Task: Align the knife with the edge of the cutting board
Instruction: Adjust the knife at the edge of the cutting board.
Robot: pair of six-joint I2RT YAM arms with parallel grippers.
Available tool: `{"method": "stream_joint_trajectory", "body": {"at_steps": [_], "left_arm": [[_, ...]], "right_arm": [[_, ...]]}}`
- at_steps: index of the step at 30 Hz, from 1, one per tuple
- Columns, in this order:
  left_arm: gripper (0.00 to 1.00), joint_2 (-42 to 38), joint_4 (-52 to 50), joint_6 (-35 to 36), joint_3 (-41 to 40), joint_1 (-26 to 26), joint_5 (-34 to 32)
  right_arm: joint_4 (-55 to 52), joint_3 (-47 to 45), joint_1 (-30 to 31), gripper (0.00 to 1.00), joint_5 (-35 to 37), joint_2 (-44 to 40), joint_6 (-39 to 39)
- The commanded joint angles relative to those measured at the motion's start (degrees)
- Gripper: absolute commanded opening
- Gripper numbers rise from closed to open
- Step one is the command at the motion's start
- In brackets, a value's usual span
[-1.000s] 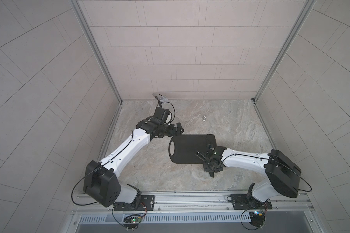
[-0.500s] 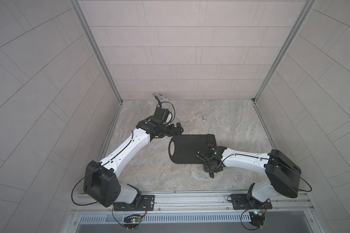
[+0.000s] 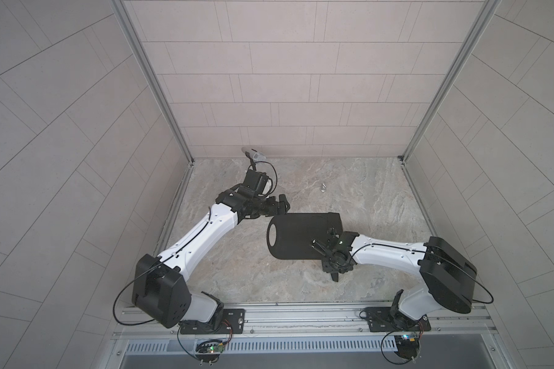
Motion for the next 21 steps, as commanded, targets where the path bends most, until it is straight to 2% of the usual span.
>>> {"method": "stream_joint_trajectory", "body": {"at_steps": [1, 21], "left_arm": [[1.0, -0.9, 0.1, 0.7, -0.6, -0.3, -0.3], [1.0, -1.0, 0.0, 0.8, -0.6, -0.3, -0.6]], "right_arm": [[-0.8, -0.2, -0.2, 0.34, 0.7, -1.6, -0.7], [-1.5, -0.4, -0.3, 0.33, 0.6, -2.1, -1.6]]}}
